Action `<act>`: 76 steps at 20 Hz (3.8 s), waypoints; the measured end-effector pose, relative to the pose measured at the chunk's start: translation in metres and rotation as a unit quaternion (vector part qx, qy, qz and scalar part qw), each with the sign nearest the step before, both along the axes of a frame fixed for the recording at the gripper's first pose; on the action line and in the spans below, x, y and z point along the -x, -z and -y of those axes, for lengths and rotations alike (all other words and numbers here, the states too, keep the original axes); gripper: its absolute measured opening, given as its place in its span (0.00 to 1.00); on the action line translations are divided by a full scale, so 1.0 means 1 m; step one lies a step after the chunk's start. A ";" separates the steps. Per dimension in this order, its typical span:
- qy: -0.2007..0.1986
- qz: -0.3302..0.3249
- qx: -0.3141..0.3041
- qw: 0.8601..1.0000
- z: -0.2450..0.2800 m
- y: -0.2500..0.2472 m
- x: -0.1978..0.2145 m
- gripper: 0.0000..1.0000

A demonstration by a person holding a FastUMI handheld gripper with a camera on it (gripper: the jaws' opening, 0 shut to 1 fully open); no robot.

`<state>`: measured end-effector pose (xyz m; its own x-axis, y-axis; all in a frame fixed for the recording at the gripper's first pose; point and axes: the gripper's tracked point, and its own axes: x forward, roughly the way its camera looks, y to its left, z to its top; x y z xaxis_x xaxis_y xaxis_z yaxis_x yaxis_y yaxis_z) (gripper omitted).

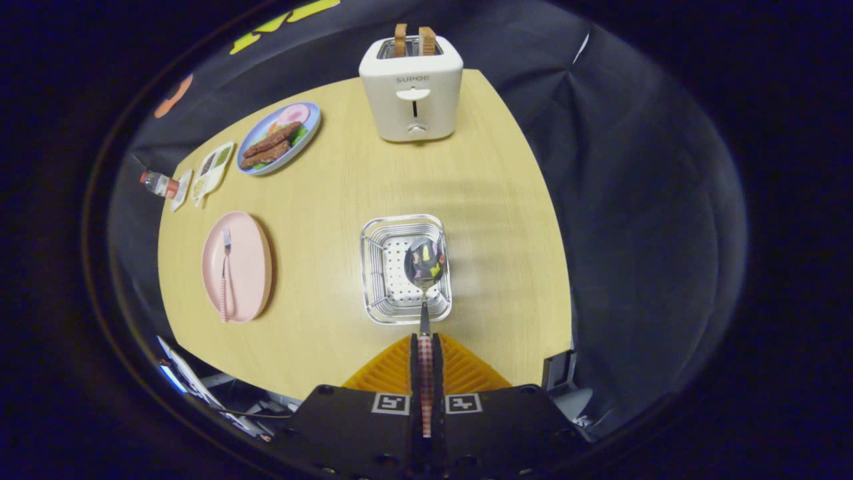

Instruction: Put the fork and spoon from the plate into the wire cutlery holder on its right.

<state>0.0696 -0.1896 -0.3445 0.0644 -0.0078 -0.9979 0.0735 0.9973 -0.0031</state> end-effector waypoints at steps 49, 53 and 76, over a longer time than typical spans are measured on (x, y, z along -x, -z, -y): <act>-0.144 0.247 -0.066 0.956 -0.261 -0.016 -0.041 0.97; -0.129 0.284 -0.075 0.947 -0.298 -0.002 -0.031 0.97; -0.097 0.269 -0.044 0.957 -0.365 0.117 -0.026 0.52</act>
